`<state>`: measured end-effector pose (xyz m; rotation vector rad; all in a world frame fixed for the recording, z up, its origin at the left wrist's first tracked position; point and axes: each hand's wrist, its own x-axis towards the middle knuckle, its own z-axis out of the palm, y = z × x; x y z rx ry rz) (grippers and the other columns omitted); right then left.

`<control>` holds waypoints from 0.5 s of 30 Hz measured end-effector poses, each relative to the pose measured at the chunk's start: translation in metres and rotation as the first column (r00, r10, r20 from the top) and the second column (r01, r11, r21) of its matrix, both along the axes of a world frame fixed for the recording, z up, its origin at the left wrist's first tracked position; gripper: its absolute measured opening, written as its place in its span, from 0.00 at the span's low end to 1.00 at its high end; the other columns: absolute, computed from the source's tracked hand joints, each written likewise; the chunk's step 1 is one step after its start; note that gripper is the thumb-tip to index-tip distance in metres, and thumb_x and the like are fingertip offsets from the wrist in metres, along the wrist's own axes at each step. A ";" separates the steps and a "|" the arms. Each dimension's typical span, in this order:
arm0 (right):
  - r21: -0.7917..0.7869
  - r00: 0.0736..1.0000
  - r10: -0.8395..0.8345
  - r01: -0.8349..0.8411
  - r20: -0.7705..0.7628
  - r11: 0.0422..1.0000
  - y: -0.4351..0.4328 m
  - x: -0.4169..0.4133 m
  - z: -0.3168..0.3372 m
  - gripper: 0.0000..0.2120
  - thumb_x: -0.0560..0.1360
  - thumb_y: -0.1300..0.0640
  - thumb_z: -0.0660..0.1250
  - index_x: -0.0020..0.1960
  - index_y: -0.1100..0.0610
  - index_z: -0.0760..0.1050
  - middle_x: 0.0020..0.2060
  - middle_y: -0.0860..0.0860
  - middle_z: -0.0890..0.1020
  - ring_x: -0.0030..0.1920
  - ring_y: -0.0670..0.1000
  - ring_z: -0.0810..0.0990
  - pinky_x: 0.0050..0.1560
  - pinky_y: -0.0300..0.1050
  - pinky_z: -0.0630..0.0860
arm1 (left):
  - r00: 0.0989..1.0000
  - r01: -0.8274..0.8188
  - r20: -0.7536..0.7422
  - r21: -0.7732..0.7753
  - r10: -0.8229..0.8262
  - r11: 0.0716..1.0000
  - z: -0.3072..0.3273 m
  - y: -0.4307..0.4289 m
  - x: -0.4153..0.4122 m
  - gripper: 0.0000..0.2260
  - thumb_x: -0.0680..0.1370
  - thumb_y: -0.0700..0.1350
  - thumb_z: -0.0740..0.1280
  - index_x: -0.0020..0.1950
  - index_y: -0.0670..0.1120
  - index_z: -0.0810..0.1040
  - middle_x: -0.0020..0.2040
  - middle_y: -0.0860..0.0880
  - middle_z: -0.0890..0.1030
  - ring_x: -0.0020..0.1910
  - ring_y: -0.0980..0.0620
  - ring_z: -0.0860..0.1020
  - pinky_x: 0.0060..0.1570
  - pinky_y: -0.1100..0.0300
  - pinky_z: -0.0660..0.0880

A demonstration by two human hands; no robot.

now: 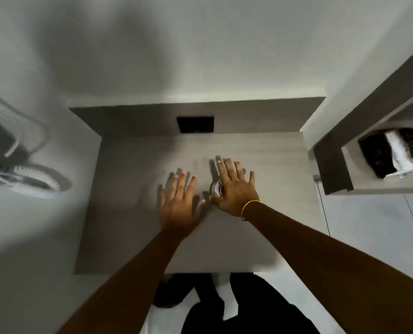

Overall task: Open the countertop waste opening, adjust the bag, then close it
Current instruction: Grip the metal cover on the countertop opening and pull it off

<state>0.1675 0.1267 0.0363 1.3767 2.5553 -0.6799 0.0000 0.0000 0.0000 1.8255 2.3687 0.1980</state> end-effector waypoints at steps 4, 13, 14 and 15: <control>-0.022 0.995 0.029 -0.027 0.095 0.999 -0.002 0.006 -0.022 0.58 0.66 0.35 0.72 0.87 0.48 0.46 0.87 0.52 0.50 0.87 0.61 0.52 0.75 0.73 0.63 | 0.997 -0.047 0.051 -0.197 0.058 0.979 -0.047 -0.034 0.015 0.33 0.84 0.62 0.59 0.87 0.50 0.60 0.89 0.42 0.58 0.87 0.38 0.56 0.78 0.28 0.62; -0.083 0.996 0.068 -0.063 0.061 0.995 0.012 0.000 -0.025 0.52 0.62 0.52 0.78 0.82 0.57 0.61 0.74 0.59 0.68 0.72 0.65 0.70 0.62 0.60 0.81 | 0.994 -0.070 0.076 -0.180 0.085 0.981 -0.072 -0.042 0.023 0.33 0.84 0.61 0.58 0.88 0.51 0.57 0.89 0.43 0.54 0.88 0.39 0.55 0.81 0.27 0.53; -0.084 0.994 0.073 -0.067 0.076 0.994 0.014 -0.001 -0.025 0.52 0.62 0.51 0.79 0.82 0.58 0.61 0.73 0.60 0.69 0.70 0.65 0.71 0.61 0.60 0.81 | 0.993 -0.072 0.081 -0.173 0.087 0.982 -0.072 -0.042 0.023 0.33 0.84 0.61 0.58 0.88 0.51 0.57 0.89 0.43 0.55 0.88 0.38 0.55 0.82 0.27 0.53; -0.089 0.993 0.076 -0.068 0.088 0.994 0.015 -0.003 -0.023 0.52 0.62 0.51 0.79 0.82 0.58 0.61 0.72 0.60 0.69 0.69 0.65 0.71 0.61 0.60 0.81 | 0.993 -0.073 0.083 -0.169 0.088 0.983 -0.073 -0.041 0.022 0.33 0.84 0.61 0.58 0.88 0.51 0.57 0.89 0.43 0.55 0.87 0.38 0.55 0.82 0.27 0.54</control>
